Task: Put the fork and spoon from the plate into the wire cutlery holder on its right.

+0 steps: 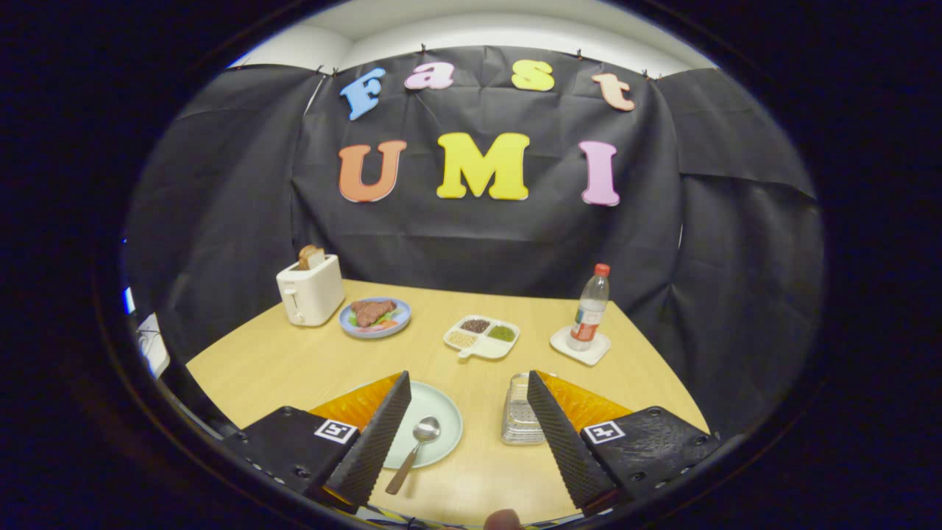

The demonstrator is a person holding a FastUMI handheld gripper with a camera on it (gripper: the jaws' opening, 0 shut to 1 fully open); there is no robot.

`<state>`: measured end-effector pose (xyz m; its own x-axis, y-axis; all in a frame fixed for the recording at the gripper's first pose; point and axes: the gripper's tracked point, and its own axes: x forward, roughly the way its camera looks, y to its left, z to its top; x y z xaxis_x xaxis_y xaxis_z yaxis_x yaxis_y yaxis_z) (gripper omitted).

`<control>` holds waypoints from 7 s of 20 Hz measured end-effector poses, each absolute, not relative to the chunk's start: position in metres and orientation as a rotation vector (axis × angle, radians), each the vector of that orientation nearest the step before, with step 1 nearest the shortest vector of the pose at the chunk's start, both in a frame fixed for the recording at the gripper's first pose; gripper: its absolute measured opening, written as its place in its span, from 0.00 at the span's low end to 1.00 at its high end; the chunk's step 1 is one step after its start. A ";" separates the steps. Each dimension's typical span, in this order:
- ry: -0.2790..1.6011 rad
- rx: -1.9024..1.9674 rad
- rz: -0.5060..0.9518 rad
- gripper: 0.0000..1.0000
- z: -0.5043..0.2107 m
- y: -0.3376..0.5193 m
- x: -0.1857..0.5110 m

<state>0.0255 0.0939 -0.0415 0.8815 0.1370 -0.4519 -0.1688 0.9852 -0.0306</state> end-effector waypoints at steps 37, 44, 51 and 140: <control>1.163 -0.018 0.115 0.00 -0.206 0.149 0.013; 1.142 0.021 0.136 0.01 -0.167 0.146 0.009; 1.059 0.021 0.052 0.00 -0.074 0.076 0.025; 1.173 0.107 0.010 0.00 -0.078 0.080 0.016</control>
<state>0.0162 0.0796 -0.0776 0.3875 0.0640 -0.9196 0.0481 0.9948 0.0895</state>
